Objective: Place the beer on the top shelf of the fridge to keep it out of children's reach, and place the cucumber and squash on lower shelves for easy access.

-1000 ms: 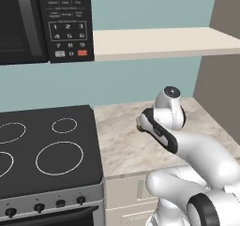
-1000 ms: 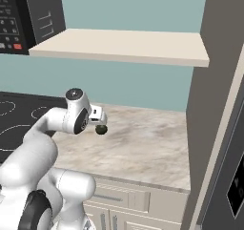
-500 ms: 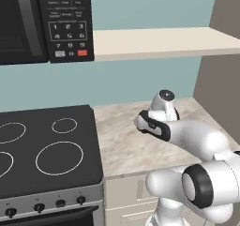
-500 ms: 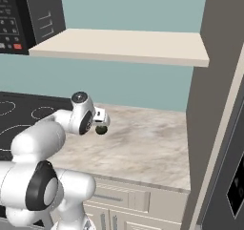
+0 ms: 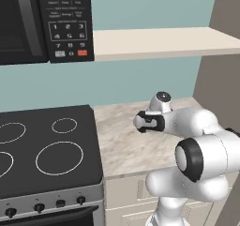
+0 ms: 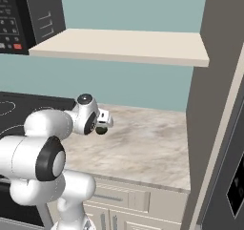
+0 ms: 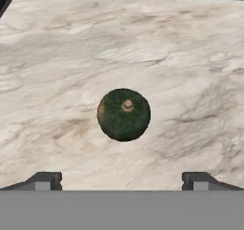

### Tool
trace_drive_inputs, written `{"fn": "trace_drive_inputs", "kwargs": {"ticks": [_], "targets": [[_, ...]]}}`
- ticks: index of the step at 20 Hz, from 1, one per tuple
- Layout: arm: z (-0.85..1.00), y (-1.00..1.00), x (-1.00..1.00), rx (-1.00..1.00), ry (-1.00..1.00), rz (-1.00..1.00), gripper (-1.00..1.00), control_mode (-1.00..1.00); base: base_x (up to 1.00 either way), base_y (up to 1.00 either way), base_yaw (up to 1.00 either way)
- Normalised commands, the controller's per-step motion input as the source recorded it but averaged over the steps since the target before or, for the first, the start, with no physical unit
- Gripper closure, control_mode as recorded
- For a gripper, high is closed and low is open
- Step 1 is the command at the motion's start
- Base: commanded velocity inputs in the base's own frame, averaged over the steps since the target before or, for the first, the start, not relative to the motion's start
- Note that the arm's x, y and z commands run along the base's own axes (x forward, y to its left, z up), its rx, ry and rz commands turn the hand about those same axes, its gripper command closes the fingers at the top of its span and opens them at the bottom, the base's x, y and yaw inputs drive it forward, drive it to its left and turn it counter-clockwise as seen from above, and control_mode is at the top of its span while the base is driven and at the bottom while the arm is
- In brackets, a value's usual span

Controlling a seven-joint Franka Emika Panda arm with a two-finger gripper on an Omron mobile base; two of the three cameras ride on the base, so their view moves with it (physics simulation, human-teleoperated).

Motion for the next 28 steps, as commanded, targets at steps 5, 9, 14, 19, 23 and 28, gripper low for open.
{"fn": "trace_drive_inputs", "kwargs": {"ticks": [5, 9, 14, 19, 23, 28], "targets": [[-0.18, 0.00, 0.22, 0.00, 0.01, -0.01, -1.00, -1.00, 0.00, 0.00, 0.00], [-0.20, 0.00, 0.19, 0.00, 0.00, 0.00, -1.00, -1.00, 0.00, 0.00, 0.00], [-0.22, 0.00, 0.17, 0.00, 0.00, 0.00, -1.00, -1.00, 0.00, 0.00, 0.00], [-0.23, 0.00, 0.14, 0.00, 0.00, 0.00, -1.00, -1.00, 0.00, 0.00, 0.00], [-0.22, 0.00, 0.13, 0.00, 0.00, 0.00, -1.00, -1.00, 0.00, 0.00, 0.00], [-0.21, 0.00, 0.16, 0.00, 0.00, 0.00, -1.00, -1.00, 0.00, 0.00, 0.00]]}}
